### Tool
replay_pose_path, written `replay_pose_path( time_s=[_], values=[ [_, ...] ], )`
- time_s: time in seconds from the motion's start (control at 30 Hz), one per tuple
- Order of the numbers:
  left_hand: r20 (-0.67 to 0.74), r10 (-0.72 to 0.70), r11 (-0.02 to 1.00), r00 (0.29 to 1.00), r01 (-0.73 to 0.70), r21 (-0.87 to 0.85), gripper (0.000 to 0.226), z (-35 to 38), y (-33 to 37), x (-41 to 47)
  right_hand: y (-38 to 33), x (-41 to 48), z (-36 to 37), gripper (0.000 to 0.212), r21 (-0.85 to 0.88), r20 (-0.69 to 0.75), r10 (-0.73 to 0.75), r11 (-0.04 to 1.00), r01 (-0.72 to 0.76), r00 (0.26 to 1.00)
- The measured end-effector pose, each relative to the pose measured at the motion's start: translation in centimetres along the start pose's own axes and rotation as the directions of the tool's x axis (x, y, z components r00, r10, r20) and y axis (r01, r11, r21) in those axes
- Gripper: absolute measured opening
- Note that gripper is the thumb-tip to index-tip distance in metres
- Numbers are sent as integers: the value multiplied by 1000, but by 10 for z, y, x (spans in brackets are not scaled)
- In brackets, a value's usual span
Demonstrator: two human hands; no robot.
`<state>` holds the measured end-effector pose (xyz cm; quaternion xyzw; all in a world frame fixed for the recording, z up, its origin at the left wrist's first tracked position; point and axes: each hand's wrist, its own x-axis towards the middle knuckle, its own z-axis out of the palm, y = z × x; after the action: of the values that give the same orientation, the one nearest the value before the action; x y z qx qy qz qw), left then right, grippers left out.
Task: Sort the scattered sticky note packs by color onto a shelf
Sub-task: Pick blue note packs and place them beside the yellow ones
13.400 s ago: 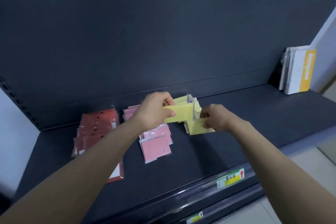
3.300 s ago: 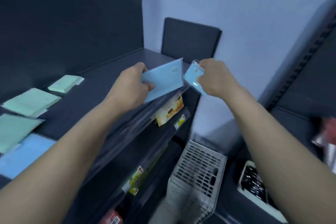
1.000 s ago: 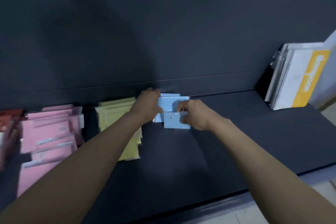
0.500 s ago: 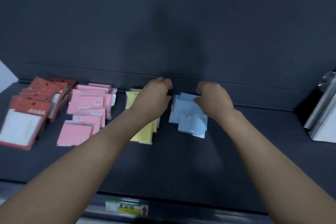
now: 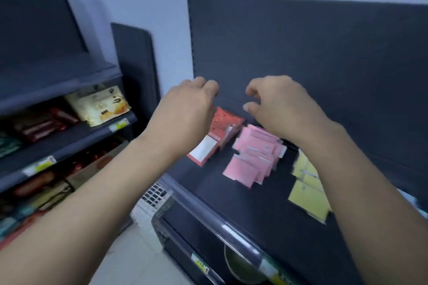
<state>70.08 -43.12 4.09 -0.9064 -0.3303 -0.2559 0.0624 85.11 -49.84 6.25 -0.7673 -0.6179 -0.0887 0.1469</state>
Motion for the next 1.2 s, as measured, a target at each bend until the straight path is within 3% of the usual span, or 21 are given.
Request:
replay_pose_path(
  time_s=[0.2,0.3,0.6,1.0,1.2],
  values=[
    [-56,-221,967,974,226,117,27,-61,-133,-69,-159,53,22,25,75,44,-250,966,246,967],
    [-109,-308,936,945,321,145,26,-85,-196,-103,-237,76,37,23,105,-2,-367,925,366,930],
    [-128,-552,793,824,566,224,22,-137,-334,-191,-421,115,82,18,213,-11,-571,801,560,821],
    [-161,-777,562,609,786,260,22,-160,-469,-248,-589,188,150,20,318,44,-734,653,687,678],
    [-151,-828,486,539,826,286,25,-153,-554,-233,-649,259,190,22,363,87,-751,635,682,654]
  ],
)
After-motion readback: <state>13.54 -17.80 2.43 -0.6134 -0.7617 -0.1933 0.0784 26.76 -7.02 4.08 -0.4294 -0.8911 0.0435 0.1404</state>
